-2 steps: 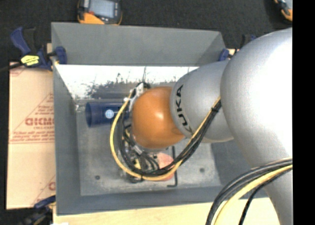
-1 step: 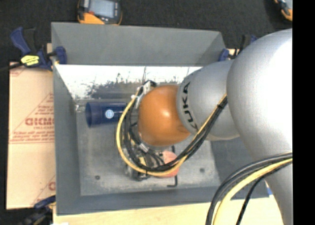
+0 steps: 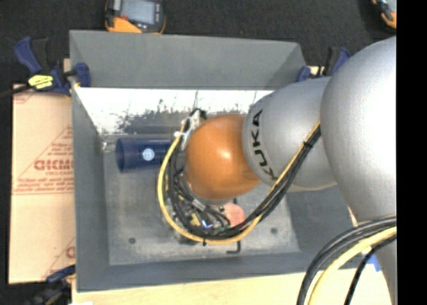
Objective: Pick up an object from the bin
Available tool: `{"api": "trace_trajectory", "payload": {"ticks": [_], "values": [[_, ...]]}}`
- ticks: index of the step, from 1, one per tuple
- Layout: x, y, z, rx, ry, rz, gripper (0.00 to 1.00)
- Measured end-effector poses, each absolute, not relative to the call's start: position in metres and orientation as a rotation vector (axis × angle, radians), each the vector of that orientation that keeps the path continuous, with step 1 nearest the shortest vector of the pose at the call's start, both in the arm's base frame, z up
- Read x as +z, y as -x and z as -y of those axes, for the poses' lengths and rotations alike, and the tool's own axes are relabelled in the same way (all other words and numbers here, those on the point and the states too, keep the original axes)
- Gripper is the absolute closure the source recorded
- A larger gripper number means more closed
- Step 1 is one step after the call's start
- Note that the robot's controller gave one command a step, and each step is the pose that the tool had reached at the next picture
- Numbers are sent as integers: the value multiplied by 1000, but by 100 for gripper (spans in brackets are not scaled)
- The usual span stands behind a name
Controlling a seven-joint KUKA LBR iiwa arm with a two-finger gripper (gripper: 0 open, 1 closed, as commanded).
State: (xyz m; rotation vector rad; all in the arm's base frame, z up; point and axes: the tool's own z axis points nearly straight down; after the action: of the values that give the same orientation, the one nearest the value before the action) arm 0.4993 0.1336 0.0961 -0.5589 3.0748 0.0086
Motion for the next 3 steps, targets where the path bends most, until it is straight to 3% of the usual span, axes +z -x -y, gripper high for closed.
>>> {"api": "trace_trajectory", "payload": {"ticks": [1, 2, 3], "values": [[93, -521, -75, 13, 439, -3090, 100], [121, -502, -43, 14, 590, -3068, 100], [161, -494, -2, 13, 428, -3095, 100]]}}
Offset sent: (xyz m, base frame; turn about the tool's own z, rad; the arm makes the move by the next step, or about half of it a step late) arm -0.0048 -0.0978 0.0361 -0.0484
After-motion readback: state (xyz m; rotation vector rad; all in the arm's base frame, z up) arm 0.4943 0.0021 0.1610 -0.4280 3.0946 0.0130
